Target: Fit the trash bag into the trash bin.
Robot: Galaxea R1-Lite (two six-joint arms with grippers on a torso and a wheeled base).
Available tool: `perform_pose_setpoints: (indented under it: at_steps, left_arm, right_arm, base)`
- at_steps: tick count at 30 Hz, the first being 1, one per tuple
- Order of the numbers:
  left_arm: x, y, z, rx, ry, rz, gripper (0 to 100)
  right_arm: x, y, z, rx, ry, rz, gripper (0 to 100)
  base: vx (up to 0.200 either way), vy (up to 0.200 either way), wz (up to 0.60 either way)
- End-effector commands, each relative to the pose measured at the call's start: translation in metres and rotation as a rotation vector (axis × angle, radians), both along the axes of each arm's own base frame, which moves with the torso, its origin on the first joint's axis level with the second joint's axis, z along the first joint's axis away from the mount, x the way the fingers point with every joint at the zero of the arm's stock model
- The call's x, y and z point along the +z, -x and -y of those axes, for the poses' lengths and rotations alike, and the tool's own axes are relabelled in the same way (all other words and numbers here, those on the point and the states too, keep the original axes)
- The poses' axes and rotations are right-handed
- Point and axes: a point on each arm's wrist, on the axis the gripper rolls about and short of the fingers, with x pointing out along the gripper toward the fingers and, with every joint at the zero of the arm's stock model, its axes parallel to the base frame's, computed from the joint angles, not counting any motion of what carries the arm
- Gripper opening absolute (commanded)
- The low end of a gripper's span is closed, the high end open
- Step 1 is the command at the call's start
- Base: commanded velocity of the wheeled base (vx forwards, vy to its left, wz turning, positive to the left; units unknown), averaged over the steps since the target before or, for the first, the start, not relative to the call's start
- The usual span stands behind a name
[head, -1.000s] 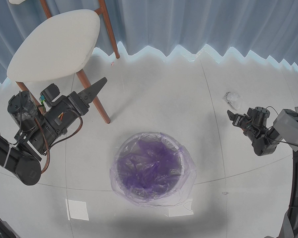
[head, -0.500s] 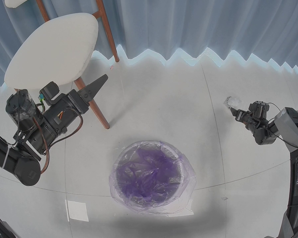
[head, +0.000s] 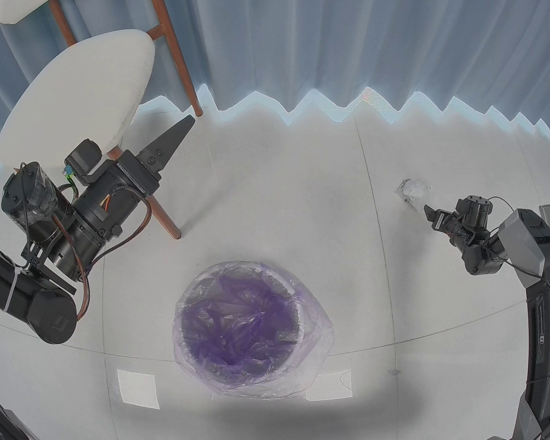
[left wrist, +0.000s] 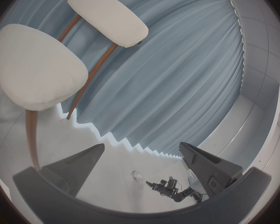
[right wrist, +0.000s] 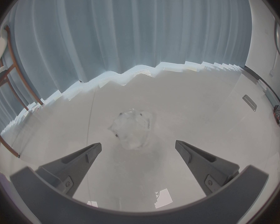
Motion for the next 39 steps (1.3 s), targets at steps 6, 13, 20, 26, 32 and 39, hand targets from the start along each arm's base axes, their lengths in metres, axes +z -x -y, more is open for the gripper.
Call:
perform_pose_setpoints:
  at_steps: [6, 13, 20, 26, 32, 39]
  left_arm:
    - [0.014, -0.004, 0.002, -0.004, 0.029, 0.052, 100]
    - [0.013, -0.005, 0.000, -0.006, 0.020, 0.037, 100]
    - [0.008, 0.005, 0.013, -0.055, 0.006, 0.029, 100]
    - [0.006, 0.010, 0.018, -0.077, 0.004, 0.021, 100]
    - [0.005, 0.010, 0.018, -0.077, 0.001, 0.018, 100]
    - [0.004, 0.010, 0.018, -0.076, 0.001, 0.016, 100]
  right_arm:
    - [-0.012, 0.001, -0.019, 0.039, 0.006, -0.011, 100]
    - [-0.018, -0.002, -0.024, 0.051, 0.012, -0.008, 100]
    - [-0.032, -0.019, -0.012, 0.029, 0.012, 0.012, 100]
    - [-0.048, -0.022, -0.011, 0.032, 0.011, -0.011, 100]
    - [-0.054, -0.033, -0.012, 0.035, 0.014, 0.024, 100]
    - [-0.060, -0.034, -0.013, 0.040, 0.013, 0.021, 100]
  base:
    - [0.033, 0.000, 0.00]
    - [0.200, 0.000, 0.00]
    - [0.114, 0.000, 0.00]
    - [0.000, 0.000, 0.00]
    - [0.000, 0.000, 0.00]
    - [0.000, 0.000, 0.00]
